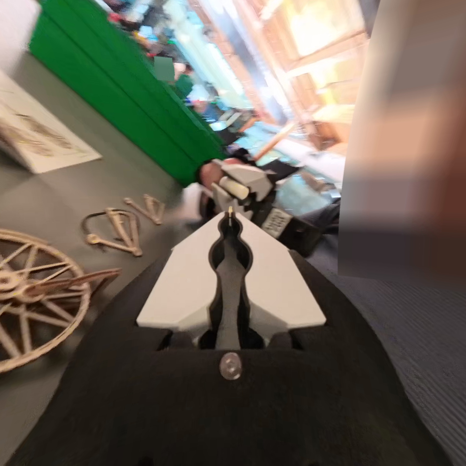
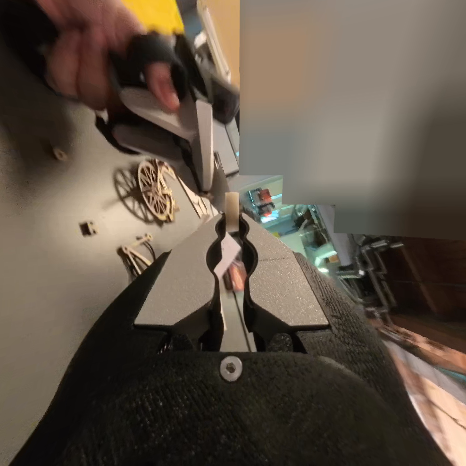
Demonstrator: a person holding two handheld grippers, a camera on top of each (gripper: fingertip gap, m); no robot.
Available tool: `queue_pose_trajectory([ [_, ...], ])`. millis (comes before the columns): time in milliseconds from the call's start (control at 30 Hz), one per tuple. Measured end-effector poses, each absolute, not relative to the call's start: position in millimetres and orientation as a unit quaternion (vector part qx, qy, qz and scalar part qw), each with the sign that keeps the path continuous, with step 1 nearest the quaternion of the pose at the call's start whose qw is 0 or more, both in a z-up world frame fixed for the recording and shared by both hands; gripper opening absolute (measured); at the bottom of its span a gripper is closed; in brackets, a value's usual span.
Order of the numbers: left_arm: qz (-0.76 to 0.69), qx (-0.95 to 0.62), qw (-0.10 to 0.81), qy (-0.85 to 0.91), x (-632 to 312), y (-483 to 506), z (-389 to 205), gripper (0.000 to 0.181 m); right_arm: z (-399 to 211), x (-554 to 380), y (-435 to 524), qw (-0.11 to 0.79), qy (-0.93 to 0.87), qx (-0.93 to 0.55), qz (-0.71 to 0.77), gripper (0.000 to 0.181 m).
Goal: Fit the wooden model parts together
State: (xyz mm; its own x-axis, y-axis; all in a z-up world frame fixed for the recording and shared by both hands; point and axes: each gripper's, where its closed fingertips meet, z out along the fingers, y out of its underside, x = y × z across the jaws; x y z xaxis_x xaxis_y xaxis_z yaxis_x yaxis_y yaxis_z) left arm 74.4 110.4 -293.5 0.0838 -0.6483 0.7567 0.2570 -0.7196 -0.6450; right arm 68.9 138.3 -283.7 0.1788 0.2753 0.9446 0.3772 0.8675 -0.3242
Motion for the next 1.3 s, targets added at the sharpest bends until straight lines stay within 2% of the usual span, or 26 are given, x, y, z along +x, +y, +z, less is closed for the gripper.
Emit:
queue_pose_trajectory([
  [33,-0.612,-0.684,0.366,0.154,76,115,-303,0.0,-289,68,144,0.712,-0.649,-0.259,-0.069,0.008],
  [133,-0.436,-0.748,0.462,0.192,68,129,-317,0.0,-304,65,155,0.668,-0.663,-0.325,-0.094,0.008],
  [267,-0.179,-0.744,0.58,0.279,42,145,-314,0.0,-315,55,163,0.607,-0.634,-0.478,0.031,0.008],
  [367,-0.032,-0.713,0.617,0.331,33,149,-312,0.0,-319,47,161,0.567,-0.607,-0.545,0.118,0.008],
  [500,0.1,-0.669,0.629,0.384,32,150,-311,0.0,-327,43,158,0.53,-0.597,-0.58,0.162,0.008],
  [667,0.171,-0.64,0.617,0.424,37,150,-316,0.0,-331,41,156,0.507,-0.585,-0.6,0.202,0.008],
  [1300,0.228,-0.616,0.613,0.439,41,152,-317,0.001,-335,39,153,0.448,-0.54,-0.65,0.293,0.008],
])
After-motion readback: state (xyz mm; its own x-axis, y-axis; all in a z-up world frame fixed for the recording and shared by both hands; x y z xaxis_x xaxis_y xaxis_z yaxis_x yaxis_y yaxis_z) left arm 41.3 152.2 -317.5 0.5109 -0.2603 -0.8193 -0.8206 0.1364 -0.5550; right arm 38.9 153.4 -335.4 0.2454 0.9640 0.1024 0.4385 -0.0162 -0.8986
